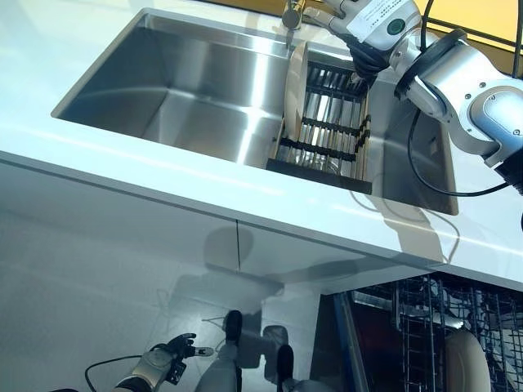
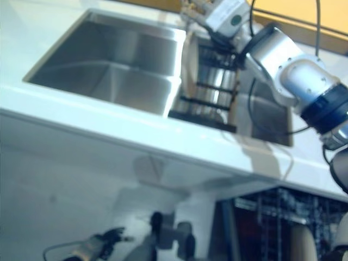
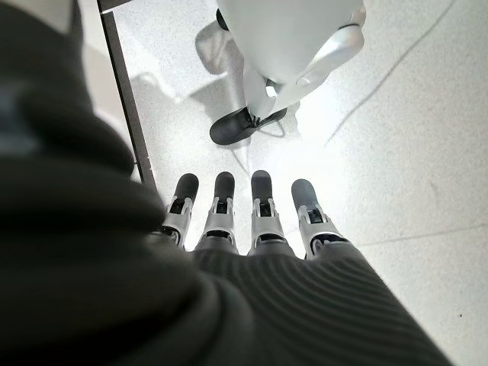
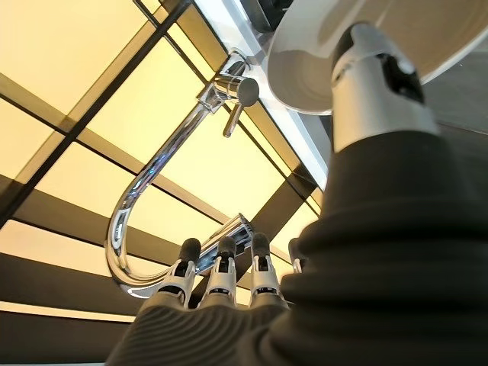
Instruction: Take plates into dishwasher
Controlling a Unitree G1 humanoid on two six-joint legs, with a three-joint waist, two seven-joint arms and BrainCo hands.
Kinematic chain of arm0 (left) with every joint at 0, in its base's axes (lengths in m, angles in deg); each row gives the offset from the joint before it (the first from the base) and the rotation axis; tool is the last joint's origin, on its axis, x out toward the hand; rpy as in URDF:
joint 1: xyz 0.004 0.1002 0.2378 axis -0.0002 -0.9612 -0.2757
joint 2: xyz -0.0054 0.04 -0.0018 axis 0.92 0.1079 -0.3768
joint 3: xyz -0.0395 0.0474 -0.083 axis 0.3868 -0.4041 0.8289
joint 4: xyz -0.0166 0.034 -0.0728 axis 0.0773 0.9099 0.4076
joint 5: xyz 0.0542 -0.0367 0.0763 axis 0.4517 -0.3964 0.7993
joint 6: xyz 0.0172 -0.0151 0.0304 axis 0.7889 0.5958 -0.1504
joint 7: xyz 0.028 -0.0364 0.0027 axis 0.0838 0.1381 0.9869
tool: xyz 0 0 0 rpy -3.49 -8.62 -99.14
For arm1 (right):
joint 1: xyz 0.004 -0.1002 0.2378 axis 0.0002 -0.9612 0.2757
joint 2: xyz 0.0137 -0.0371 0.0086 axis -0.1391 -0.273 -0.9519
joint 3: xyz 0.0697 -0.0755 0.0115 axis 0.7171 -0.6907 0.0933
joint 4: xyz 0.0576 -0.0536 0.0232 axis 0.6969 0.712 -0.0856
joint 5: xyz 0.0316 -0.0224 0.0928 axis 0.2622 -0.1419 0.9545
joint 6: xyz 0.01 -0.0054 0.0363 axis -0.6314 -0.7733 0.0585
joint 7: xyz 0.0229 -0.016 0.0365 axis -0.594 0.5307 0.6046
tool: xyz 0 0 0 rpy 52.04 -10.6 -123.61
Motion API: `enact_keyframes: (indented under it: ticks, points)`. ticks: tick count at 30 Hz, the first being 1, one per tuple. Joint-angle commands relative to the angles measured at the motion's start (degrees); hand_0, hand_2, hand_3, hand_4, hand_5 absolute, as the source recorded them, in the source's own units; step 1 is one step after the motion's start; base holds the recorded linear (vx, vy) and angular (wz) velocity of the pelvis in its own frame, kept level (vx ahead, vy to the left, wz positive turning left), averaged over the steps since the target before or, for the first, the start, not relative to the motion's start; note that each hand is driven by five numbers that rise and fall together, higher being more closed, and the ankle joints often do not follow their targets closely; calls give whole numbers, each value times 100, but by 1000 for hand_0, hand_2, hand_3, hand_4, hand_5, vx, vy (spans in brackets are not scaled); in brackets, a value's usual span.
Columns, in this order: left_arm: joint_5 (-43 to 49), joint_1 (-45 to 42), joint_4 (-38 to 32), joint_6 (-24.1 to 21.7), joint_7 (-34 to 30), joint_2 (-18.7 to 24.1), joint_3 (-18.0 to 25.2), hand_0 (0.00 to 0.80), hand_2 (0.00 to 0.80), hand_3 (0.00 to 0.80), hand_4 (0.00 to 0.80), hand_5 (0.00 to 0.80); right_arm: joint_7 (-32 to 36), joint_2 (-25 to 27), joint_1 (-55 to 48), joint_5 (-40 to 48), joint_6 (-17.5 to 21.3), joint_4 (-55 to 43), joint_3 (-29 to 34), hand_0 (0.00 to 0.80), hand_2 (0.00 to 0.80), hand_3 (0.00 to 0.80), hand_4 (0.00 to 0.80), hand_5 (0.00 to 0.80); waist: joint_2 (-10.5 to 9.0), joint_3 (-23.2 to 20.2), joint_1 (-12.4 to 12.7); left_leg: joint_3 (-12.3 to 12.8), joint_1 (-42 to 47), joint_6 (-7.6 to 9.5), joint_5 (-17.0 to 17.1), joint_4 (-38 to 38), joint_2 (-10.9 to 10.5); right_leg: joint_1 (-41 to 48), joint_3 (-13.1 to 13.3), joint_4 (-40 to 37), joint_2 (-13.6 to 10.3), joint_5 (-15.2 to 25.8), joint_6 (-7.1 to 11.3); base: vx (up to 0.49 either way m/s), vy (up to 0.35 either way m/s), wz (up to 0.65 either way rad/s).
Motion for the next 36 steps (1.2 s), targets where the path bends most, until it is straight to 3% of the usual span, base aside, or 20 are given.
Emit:
enact_keyframes:
  ticks: [1,7,14,36]
  points:
    - [-538,-17,216,-337,-155,23,215,0,0,0,0,0,-43,109,264,79,-115,70,75,0,0,0,0,0,-252,-226,143,548,598,68,-1061,-15,-46,-641,-61,111,-140,195,347,45,-15,4]
    - [-1312,-221,140,-272,-152,130,722,0,0,0,0,0,-38,279,147,47,-65,-64,135,0,0,0,0,0,-139,-116,188,480,496,52,-1005,-15,-61,-706,-102,107,-146,193,318,12,-3,1]
    - [-1644,-483,140,-391,-42,204,997,0,0,0,0,0,113,336,348,149,-142,-111,-141,0,0,0,0,0,0,28,237,338,361,18,-880,-15,-84,-790,-146,132,-153,183,261,0,0,0]
    - [-1802,-716,41,-433,-228,102,842,0,0,0,0,0,251,388,416,12,-166,-161,-231,0,0,0,0,0,81,216,349,157,241,17,-781,-15,-103,-841,-347,158,-235,185,216,17,1,7]
